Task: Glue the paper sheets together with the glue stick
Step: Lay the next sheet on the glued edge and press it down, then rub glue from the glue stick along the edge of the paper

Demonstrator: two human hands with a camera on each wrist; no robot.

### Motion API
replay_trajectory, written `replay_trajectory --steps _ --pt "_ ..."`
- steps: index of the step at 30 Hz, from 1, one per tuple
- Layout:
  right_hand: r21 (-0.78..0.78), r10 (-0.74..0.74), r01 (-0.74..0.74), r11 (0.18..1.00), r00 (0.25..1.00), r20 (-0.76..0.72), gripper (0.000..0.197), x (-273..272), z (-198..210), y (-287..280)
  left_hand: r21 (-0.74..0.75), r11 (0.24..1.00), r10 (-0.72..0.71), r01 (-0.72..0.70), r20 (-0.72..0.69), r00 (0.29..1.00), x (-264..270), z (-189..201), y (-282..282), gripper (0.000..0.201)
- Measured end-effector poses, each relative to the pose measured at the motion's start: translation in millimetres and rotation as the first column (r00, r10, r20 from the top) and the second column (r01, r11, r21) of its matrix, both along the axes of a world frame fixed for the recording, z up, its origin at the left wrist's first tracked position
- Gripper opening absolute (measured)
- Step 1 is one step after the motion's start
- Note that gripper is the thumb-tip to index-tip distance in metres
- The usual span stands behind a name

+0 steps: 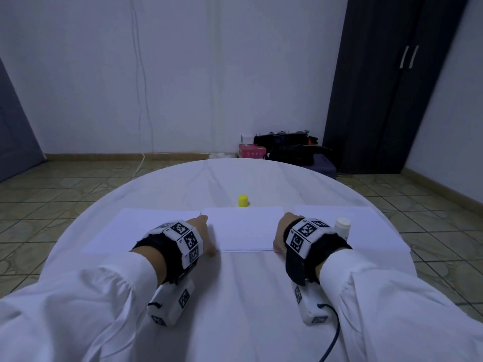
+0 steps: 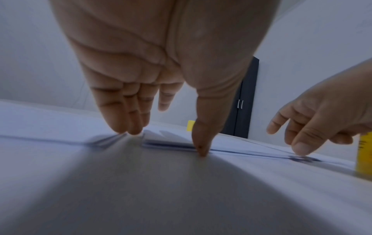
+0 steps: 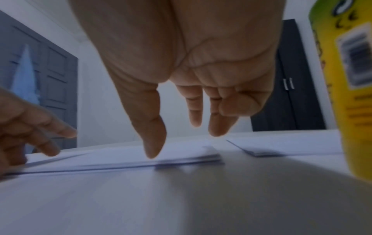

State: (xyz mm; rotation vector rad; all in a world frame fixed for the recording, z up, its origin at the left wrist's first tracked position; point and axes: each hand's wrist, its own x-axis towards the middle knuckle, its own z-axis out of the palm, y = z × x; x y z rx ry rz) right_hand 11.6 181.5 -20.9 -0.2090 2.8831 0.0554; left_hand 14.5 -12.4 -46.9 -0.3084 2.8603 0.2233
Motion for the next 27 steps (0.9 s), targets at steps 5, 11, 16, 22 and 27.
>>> replay_trajectory --steps 5,11,16,22,27 --pt "0.036 -0.016 0.012 0.999 0.991 0.130 0.035 19.1 -9.8 -0.9 -0.053 0.993 -0.107 0.105 -0.038 0.994 14.8 4.1 15.1 0.082" --pt "0.080 0.067 -0.086 0.993 0.975 0.213 0.026 51.8 -20.1 42.3 -0.102 0.963 -0.254 0.250 -0.037 0.966 20.2 13.4 54.2 0.080" --pt "0.137 0.108 -0.147 0.980 0.959 0.261 0.016 62.8 -12.0 87.5 -0.100 0.942 -0.325 0.319 -0.042 0.945 6.0 24.6 93.7 0.069" --pt "0.250 -0.080 0.022 0.968 0.972 0.222 0.021 40.3 3.2 132.9 -0.125 0.909 -0.404 0.398 -0.024 0.915 -23.7 33.1 140.8 0.064" --pt "0.290 -0.057 0.012 0.957 0.987 0.149 0.059 3.6 7.7 156.9 -0.175 0.898 -0.403 0.404 0.037 0.914 -58.1 28.7 173.0 0.079"
